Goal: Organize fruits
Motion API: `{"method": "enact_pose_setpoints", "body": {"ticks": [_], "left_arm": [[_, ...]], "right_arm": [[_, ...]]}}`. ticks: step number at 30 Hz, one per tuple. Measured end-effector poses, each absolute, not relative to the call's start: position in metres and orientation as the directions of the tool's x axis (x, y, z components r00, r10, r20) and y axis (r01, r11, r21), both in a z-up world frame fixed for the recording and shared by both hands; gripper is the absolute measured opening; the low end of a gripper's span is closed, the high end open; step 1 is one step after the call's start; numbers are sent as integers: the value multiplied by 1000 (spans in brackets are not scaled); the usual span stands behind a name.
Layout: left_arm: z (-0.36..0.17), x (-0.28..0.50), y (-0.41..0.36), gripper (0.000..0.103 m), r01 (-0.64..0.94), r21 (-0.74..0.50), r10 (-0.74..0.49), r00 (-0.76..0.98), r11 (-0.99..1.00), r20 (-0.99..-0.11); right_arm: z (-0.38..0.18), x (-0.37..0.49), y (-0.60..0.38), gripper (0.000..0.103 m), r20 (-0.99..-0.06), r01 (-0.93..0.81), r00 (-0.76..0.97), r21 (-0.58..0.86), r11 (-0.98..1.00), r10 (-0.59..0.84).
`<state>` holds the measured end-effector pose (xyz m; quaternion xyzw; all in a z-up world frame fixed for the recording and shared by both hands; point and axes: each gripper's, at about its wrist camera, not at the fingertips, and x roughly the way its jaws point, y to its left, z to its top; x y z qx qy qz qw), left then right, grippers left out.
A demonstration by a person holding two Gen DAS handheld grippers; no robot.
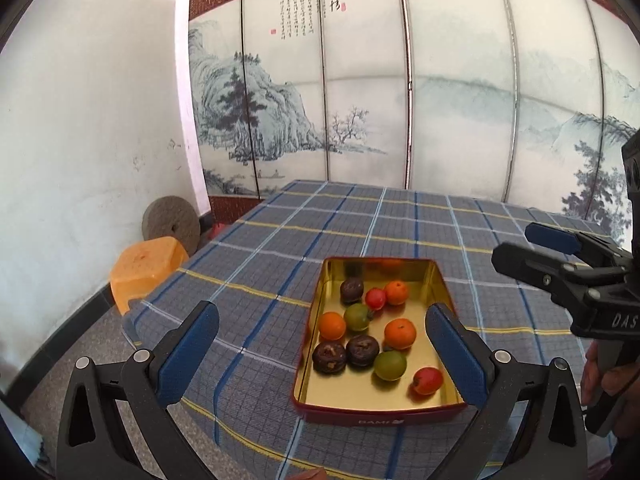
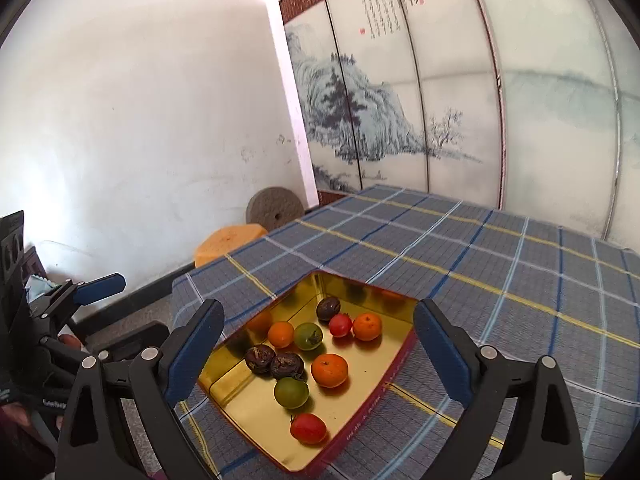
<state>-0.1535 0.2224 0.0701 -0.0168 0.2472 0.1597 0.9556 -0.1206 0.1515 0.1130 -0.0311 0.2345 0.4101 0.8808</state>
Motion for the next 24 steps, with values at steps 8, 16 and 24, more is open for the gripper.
{"method": "enact_pose_setpoints", "body": {"ticks": [8, 16, 24], "left_arm": [[88, -169, 203, 103, -297, 67, 296, 848, 952, -439], [95, -174, 193, 103, -272, 53, 267, 863, 961, -430], [86, -160, 179, 103, -227, 75, 234, 839, 971, -490]], "right_arm": [[120, -145, 134, 95, -409, -738, 583, 95, 668, 702], [124, -153, 113, 100, -388, -724, 603, 102, 683, 697], [110, -138, 87, 101, -418, -683, 619, 130, 718, 665]]}}
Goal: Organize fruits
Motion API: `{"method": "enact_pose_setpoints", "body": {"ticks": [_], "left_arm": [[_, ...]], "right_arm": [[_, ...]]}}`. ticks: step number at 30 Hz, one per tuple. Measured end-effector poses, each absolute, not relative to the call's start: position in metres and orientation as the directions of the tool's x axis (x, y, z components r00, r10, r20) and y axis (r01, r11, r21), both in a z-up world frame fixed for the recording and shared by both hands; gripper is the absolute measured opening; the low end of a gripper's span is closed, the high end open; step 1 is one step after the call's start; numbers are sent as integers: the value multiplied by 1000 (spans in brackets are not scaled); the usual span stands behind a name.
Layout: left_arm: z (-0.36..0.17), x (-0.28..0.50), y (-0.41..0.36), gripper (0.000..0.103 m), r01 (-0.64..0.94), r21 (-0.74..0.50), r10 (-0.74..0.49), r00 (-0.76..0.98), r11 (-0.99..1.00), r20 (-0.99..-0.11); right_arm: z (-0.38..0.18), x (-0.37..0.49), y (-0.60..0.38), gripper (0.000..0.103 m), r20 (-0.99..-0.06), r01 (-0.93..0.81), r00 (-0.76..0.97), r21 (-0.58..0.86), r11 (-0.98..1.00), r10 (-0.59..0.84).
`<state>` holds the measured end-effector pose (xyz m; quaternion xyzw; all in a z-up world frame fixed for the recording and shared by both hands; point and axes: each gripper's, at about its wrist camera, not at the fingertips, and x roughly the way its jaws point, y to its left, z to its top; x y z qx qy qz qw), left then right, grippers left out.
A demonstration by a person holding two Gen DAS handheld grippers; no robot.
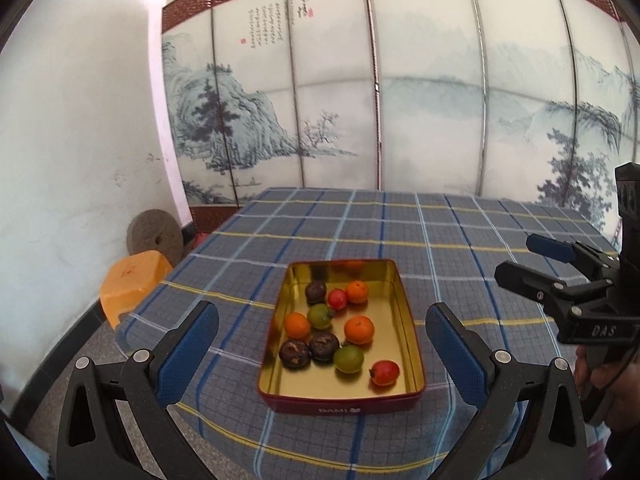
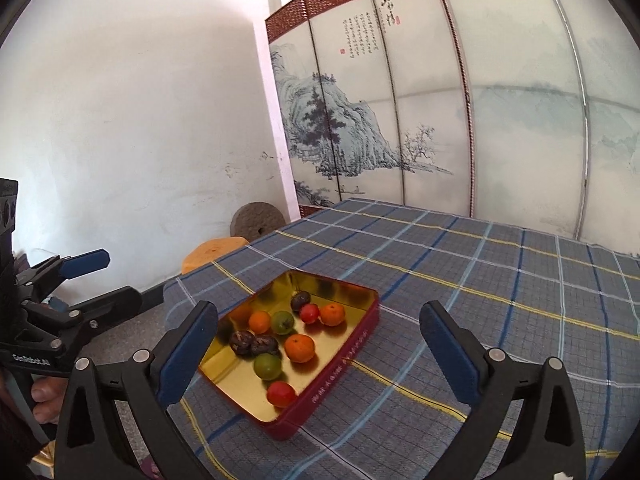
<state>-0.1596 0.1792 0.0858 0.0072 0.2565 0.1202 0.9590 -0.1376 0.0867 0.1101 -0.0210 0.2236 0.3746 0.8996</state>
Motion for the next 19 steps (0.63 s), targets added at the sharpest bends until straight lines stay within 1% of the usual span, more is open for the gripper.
{"method": "enact_pose_setpoints", "body": {"ticks": [4, 6, 9, 14, 16, 19], "left_arm": [[80, -148, 170, 103, -205, 87, 220, 829, 975, -514], [79, -144, 167, 103, -202, 85, 217, 832, 976, -511], [77, -132, 162, 103, -219, 101, 239, 825, 970, -511], [79, -114, 159, 103, -224, 98, 241, 817, 970, -523], [80, -106, 158, 103, -223, 96, 239, 813, 970, -532], [81, -95, 151, 103, -224, 125, 255, 800, 967, -544]], "right_arm": [[99, -122, 63, 101, -447, -640, 643, 131, 757, 622], [92, -111, 48, 101, -469, -612, 656, 127, 781, 591], [78, -87, 18, 102, -511, -557, 684, 96, 825, 521], [48, -36, -43, 102, -615, -441, 692, 55, 896, 378], [31, -9, -74, 102, -672, -372, 681, 25, 928, 291], [11, 20, -111, 102, -728, -304, 650, 12, 953, 217]]}}
